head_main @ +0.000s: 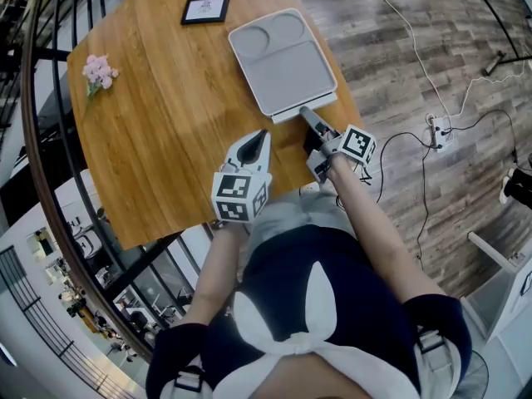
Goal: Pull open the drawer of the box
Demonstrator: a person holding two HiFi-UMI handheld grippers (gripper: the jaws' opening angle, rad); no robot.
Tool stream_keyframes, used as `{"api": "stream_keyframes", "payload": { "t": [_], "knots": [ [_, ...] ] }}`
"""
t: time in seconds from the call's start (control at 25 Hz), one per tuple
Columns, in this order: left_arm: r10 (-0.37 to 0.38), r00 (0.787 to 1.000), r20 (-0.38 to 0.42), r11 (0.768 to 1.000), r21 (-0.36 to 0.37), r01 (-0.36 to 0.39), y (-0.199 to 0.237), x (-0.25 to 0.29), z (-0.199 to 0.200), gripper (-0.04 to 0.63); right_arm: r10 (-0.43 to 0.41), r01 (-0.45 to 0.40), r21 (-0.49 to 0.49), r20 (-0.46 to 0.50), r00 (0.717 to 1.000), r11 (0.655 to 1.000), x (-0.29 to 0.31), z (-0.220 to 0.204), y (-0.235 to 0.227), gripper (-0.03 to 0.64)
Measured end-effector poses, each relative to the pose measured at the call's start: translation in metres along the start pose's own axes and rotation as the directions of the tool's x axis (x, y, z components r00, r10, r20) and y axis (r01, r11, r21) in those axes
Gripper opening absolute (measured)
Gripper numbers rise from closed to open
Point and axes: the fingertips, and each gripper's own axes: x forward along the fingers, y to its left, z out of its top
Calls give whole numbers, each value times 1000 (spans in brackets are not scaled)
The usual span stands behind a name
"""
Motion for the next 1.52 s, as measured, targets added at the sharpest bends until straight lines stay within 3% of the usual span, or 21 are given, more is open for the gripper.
{"api": "stream_keyframes", "payload": {
  "t": [0.48,0.84,1.52],
  "knots": [
    [0,1000,5,1000,3,0,-7,-7,-3,21,-36,36,10,4,999,999,-10,-4,-2,160],
    [5,1000,7,1000,0,-5,-9,-12,-9,21,10,-10,-3,-2,1000,1000,-12,-8,0,160],
    [11,1000,10,1000,-6,-11,-15,-19,-11,21,-3,3,7,-12,1000,1000,-24,-12,1,160]
  ]
}}
